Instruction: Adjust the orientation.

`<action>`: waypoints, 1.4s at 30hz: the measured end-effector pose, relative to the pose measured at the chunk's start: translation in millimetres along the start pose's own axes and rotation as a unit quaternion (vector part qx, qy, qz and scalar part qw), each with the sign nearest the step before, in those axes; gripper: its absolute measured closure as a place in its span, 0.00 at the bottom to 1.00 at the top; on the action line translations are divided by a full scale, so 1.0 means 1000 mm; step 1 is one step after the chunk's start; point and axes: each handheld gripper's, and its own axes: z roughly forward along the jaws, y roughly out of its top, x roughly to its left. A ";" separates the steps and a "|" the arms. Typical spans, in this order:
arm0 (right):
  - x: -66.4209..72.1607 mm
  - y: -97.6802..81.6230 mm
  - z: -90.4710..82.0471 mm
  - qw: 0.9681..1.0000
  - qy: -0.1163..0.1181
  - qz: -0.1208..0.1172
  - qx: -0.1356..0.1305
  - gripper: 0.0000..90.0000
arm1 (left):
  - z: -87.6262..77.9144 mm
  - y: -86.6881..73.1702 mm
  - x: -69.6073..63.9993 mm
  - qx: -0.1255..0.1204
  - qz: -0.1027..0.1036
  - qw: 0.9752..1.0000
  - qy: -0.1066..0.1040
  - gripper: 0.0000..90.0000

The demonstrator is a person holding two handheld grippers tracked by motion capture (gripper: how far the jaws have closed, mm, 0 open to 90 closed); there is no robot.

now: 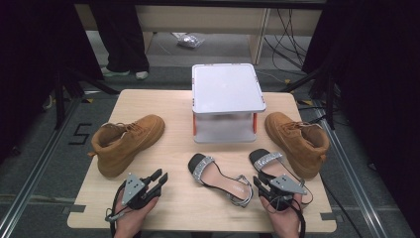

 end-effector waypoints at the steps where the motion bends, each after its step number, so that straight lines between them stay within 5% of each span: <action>1: -0.001 0.000 0.001 1.000 -0.002 -0.007 0.009 0.79 | 0.001 0.000 -0.001 0.000 0.005 1.000 -0.006 0.80; 6: 0.001 0.002 0.001 1.000 -0.001 -0.008 0.025 0.79 | 0.001 0.009 -0.012 0.027 0.008 0.999 -0.034 0.89; 8: 0.001 0.007 -0.001 0.999 0.005 -0.017 0.048 0.89 | 0.007 0.014 -0.022 0.057 0.014 0.996 -0.063 0.94; 10: 0.002 0.009 -0.003 0.998 0.004 -0.021 0.058 0.92 | 0.009 0.014 -0.025 0.061 0.012 0.996 -0.070 0.97; 11: 0.001 0.013 -0.004 0.997 0.002 -0.039 0.072 1.00 | 0.015 0.016 -0.032 0.089 0.009 0.992 -0.089 0.98; 13: 0.002 0.016 -0.004 0.995 0.010 -0.043 0.086 1.00 | 0.019 0.017 -0.037 0.098 0.008 0.990 -0.099 0.98; 15: 0.004 0.019 -0.003 0.994 0.014 -0.046 0.101 1.00 | 0.028 0.020 -0.048 0.139 0.014 0.982 -0.131 0.98; 16: 0.004 0.019 -0.003 0.994 0.014 -0.046 0.101 1.00 | 0.028 0.020 -0.048 0.139 0.014 0.982 -0.131 0.98; 17: 0.005 0.022 -0.004 0.992 0.019 -0.051 0.114 1.00 | 0.035 0.021 -0.057 0.163 0.023 0.974 -0.159 0.98; 18: 0.005 0.022 -0.004 0.992 0.019 -0.051 0.114 1.00 | 0.035 0.021 -0.057 0.163 0.023 0.974 -0.159 0.98; 19: 0.007 0.023 -0.004 0.992 0.015 -0.053 0.118 1.00 | 0.044 0.020 -0.066 0.184 0.038 0.966 -0.175 0.98; 21: 0.008 0.024 -0.003 0.991 0.012 -0.052 0.120 1.00 | 0.050 0.018 -0.071 0.197 0.046 0.962 -0.181 0.98; 26: 0.008 0.022 0.000 0.991 0.014 -0.051 0.119 1.00 | 0.063 0.018 -0.078 0.204 0.043 0.962 -0.179 0.98; 30: 0.012 0.023 0.000 0.990 0.015 -0.056 0.130 1.00 | 0.075 0.022 -0.082 0.224 0.048 0.957 -0.176 0.99; 32: 0.013 0.024 0.000 0.989 0.013 -0.061 0.133 1.00 | 0.077 0.022 -0.084 0.223 0.043 0.958 -0.173 0.99; 33: 0.013 0.025 0.001 0.989 0.015 -0.062 0.131 1.00 | 0.079 0.023 -0.083 0.235 0.059 0.954 -0.176 0.99; 34: 0.013 0.026 0.002 0.989 0.020 -0.062 0.132 1.00 | 0.080 0.022 -0.085 0.235 0.048 0.955 -0.174 0.99; 37: 0.016 0.025 0.005 0.988 0.017 -0.061 0.139 1.00 | 0.086 0.021 -0.085 0.246 0.066 0.951 -0.176 0.99; 40: 0.018 0.025 0.004 0.988 0.023 -0.053 0.147 1.00 | 0.092 0.019 -0.086 0.250 0.062 0.951 -0.170 0.99; 41: 0.018 0.024 0.005 0.988 0.025 -0.052 0.140 1.00 | 0.092 0.020 -0.084 0.257 0.063 0.949 -0.173 0.99; 42: 0.018 0.024 0.004 0.988 0.029 -0.057 0.141 1.00 | 0.093 0.020 -0.084 0.254 0.059 0.950 -0.173 0.99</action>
